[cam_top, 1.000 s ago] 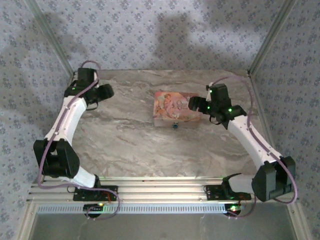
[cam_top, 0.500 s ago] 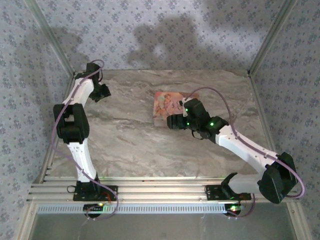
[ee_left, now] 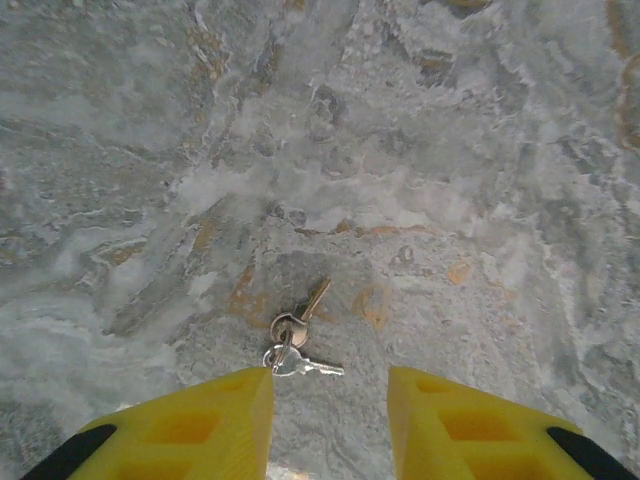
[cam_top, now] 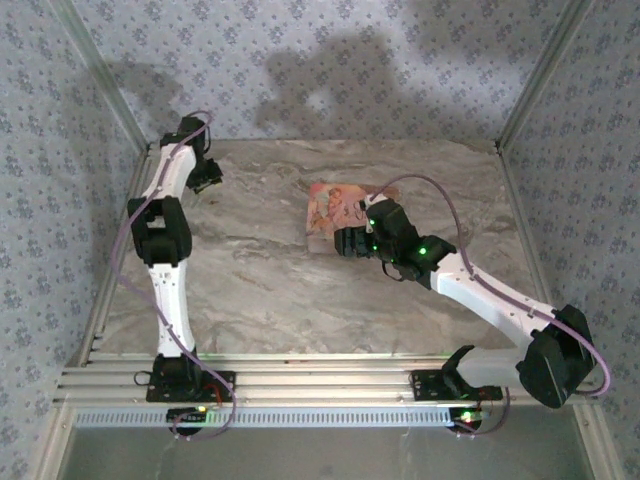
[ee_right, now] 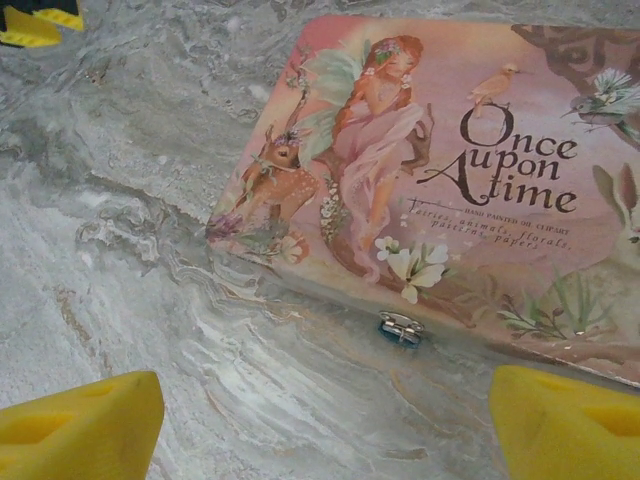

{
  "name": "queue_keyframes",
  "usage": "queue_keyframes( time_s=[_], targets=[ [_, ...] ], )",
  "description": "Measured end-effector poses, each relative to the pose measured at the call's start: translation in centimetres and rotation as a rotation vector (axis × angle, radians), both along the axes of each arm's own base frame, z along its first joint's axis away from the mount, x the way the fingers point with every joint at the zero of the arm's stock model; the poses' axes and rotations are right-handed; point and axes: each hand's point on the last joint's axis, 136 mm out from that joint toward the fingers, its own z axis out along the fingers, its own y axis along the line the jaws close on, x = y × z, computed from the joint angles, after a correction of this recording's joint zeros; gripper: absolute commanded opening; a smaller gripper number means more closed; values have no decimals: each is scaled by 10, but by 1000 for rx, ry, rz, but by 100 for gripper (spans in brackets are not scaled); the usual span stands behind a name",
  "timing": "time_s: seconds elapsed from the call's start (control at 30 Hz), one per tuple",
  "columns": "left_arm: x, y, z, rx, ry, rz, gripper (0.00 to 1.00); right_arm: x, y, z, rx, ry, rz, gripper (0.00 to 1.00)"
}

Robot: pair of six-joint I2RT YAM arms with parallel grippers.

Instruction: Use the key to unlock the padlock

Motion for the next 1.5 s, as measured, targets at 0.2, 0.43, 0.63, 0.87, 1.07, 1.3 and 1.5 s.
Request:
queue_keyframes(
  time_s=[0.2, 0.43, 0.63, 0.87, 1.07, 1.3, 1.5],
  targets=[
    [-7, 4, -21, -12, 70, 19, 35, 1, -2, 1, -6, -5, -9, 86],
    [-3, 13, -15, -24, 71, 37, 30, 3, -5, 1, -11, -9, -22, 86],
    [7, 12, -8, -37, 56, 34, 29, 5, -9, 0, -17, -8, -35, 86],
    [-3, 6, -17, -68, 118, 30, 38, 6, -17, 1, -30, -3, -49, 86],
    [-14, 5, -18, -69, 165, 47, 42, 9, -21, 18, -21, -32, -59, 86],
    [-18, 6, -17, -79, 182, 68, 31, 3, -26, 31, 1, -59, -60, 86],
    [-22, -1, -19, -134, 205, 81, 37, -4, -35, 41, 14, -86, -73, 85]
  ],
)
